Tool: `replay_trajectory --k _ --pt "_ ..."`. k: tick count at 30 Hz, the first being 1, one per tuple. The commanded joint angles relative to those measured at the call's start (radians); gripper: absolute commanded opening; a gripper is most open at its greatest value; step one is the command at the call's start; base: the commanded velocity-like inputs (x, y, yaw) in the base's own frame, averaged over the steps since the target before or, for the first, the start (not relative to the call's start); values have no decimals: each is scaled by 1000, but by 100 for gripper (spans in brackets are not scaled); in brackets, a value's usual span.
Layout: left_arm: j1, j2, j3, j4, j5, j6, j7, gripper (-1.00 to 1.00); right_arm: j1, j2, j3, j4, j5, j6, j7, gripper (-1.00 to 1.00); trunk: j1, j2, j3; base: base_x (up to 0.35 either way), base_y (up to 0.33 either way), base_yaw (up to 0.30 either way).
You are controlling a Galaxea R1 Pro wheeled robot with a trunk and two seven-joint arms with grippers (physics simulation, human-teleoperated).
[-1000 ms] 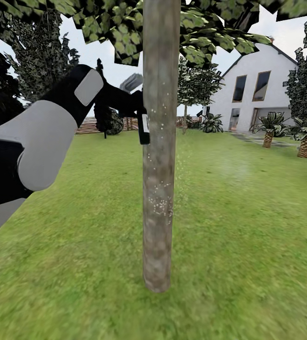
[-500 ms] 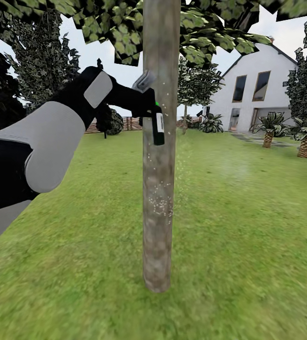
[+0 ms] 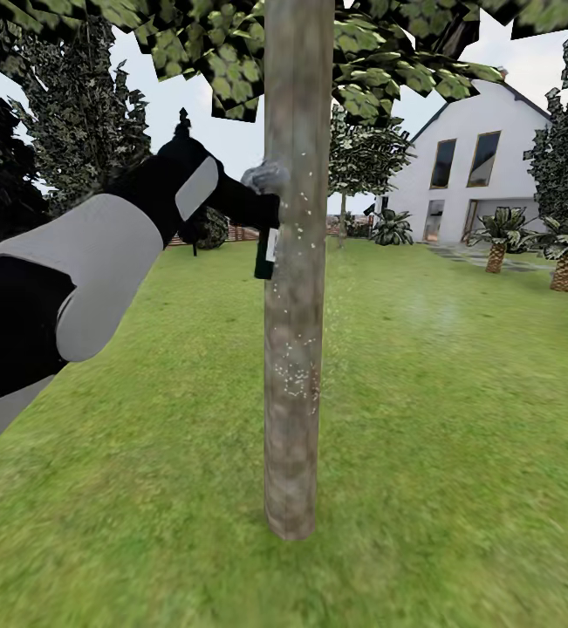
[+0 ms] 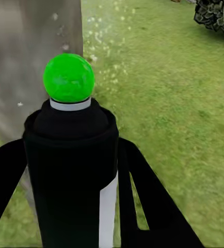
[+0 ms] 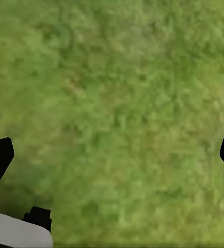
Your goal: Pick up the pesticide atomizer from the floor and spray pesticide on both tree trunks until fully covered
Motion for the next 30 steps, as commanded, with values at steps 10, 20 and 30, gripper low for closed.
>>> replay_trajectory --k 10,20,30 --pt "1 43 6 184 -8 -141 0 -100 0 0 1 0 0 0 0 100 0 0 0 0 0 0" --pt "2 78 6 173 -6 -141 1 -100 0 0 1 0 0 0 0 100 0 0 0 0 0 0" --pt "75 72 7 196 -5 -242 -2 -100 0 0 0 0 0 0 0 100 0 0 0 0 0 0"
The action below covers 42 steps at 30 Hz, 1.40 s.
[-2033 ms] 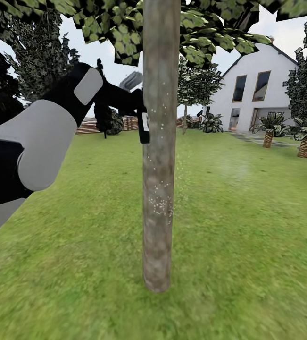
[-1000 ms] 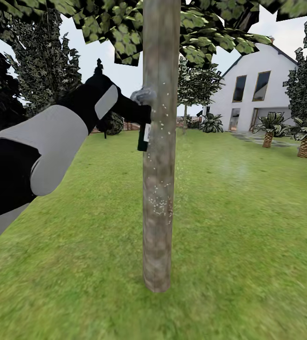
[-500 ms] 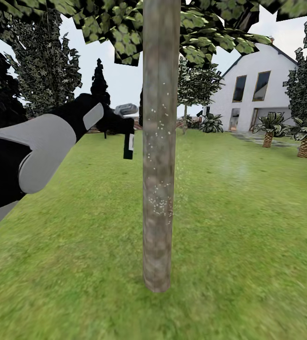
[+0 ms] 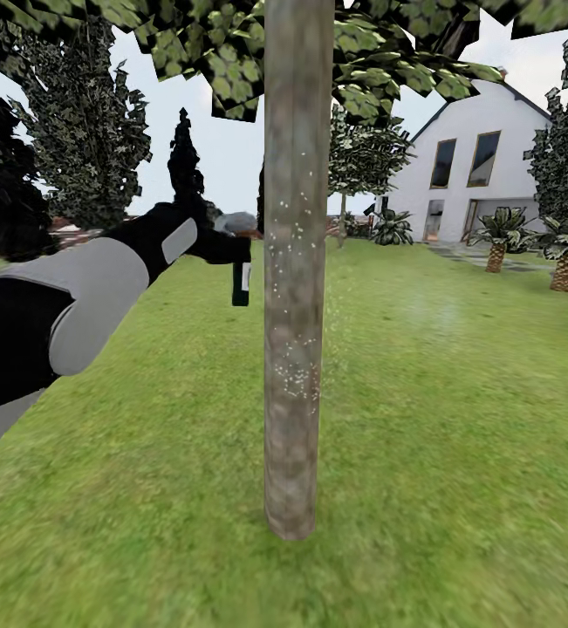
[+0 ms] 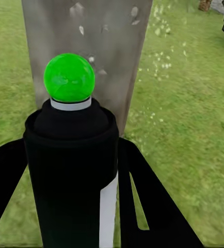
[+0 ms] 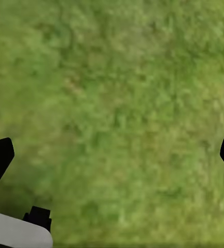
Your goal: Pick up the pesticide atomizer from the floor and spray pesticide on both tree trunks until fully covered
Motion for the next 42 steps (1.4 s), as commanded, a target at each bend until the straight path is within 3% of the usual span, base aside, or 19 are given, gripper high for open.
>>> replay_trajectory --k 1,5,10,15,18,20,23,25,30,34,39,42 --pt "28 0 3 0 2 -19 0 -100 0 0 0 0 0 0 0 100 0 0 0 0 0 0" --pt "97 0 4 0 1 -50 0 -100 0 0 0 0 0 0 0 100 0 0 0 0 0 0" --pt "201 0 4 0 0 -145 0 -100 0 0 0 0 5 -1 1 100 0 0 0 0 0 0" --pt "264 0 4 -1 -1 -169 0 -100 0 0 0 0 5 -2 1 100 0 0 0 0 0 0" --pt "304 0 2 0 -2 -228 0 -100 0 0 0 0 5 -2 0 100 0 0 0 0 0 0" --pt "316 -5 0 0 -1 -236 -2 -100 0 0 0 0 5 -2 1 100 0 0 0 0 0 0" --pt "320 -41 -4 -19 2 -238 -8 -100 0 0 0 0 5 -2 1 100 0 0 0 0 0 0" --pt "320 -61 -5 -101 5 -234 -30 -100 0 0 0 0 6 -2 1 100 0 0 0 0 0 0" --pt "321 -66 -2 -287 14 -197 -87 -100 1 0 0 0 6 -2 1 100 0 0 0 0 0 0" --pt "321 -65 0 -407 84 -129 -85 -100 0 0 0 0 6 -2 1 100 0 0 0 0 0 0" --pt "321 -62 6 -393 92 -125 -83 -100 0 0 0 0 6 -2 1 100 0 0 0 0 0 0" --pt "321 -63 2 -249 90 -131 -82 -100 1 0 0 0 6 -2 1 100 0 0 0 0 0 0"
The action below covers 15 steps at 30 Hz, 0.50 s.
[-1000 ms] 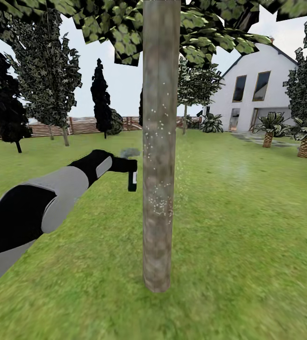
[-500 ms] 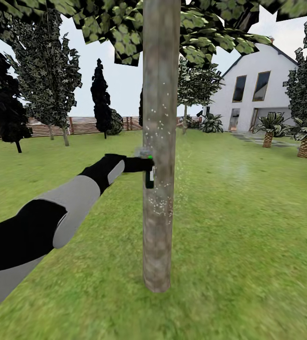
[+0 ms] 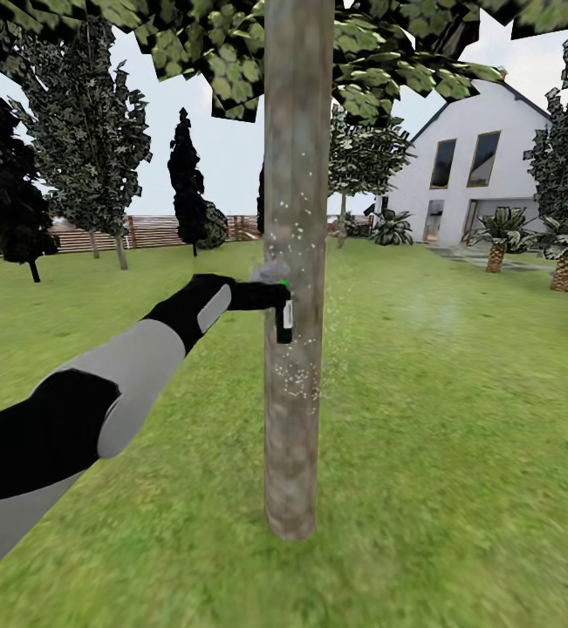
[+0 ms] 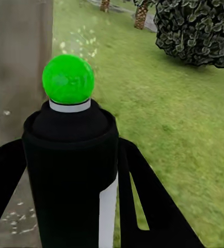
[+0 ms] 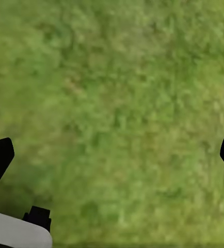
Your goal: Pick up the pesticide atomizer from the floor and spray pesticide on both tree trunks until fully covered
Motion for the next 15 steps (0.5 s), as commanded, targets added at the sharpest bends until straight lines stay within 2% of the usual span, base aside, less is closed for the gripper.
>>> replay_trajectory --k 1,3,6,9,13,15 --pt "-1 0 5 29 8 -2 0 -100 0 0 0 0 0 0 0 100 0 0 0 0 0 0" --pt "-1 -1 3 121 6 -43 -1 -100 0 0 0 0 0 0 0 100 0 0 0 0 0 0" --pt "2 -2 1 224 5 -158 -3 -100 0 0 0 0 0 0 1 100 0 0 0 0 0 0" --pt "37 -1 1 248 5 -225 -4 -100 0 0 0 0 0 0 1 100 0 0 0 0 0 0" --pt "54 -1 2 251 5 -250 -4 -100 0 0 0 0 0 0 1 100 0 0 0 0 0 0" --pt "77 0 2 251 5 -301 -4 -100 1 0 0 0 0 0 1 100 0 0 0 0 0 0"
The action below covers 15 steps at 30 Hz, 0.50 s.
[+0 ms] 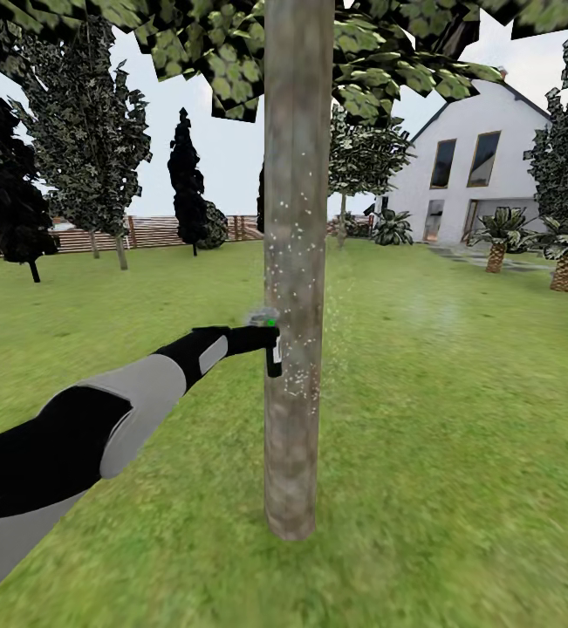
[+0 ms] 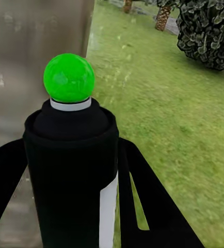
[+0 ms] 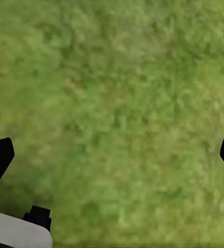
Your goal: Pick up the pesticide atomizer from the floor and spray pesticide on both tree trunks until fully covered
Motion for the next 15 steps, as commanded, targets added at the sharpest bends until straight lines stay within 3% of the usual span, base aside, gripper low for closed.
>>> replay_trajectory --k 1,3,5,6,8,12,15 --pt "9 1 5 0 2 -15 0 -100 0 0 0 0 0 0 0 100 0 0 0 0 0 0" --pt "31 9 5 1 1 -32 0 -100 0 0 1 0 0 0 0 100 0 0 0 0 0 0" --pt "62 35 5 1 1 -90 -1 -100 0 0 1 0 1 0 0 100 0 0 0 0 0 0" --pt "87 63 5 1 0 -112 -2 -100 0 0 1 0 1 0 0 100 0 0 0 0 0 0" --pt "123 79 4 1 0 -143 -4 -100 -1 0 2 0 1 0 0 100 0 0 0 0 0 0" --pt "211 97 4 1 -53 -266 -4 -100 -1 0 2 0 1 0 0 100 0 0 0 0 0 0" --pt "298 116 4 1 -64 -384 -5 -100 0 1 3 0 1 0 0 100 0 0 0 0 0 0"
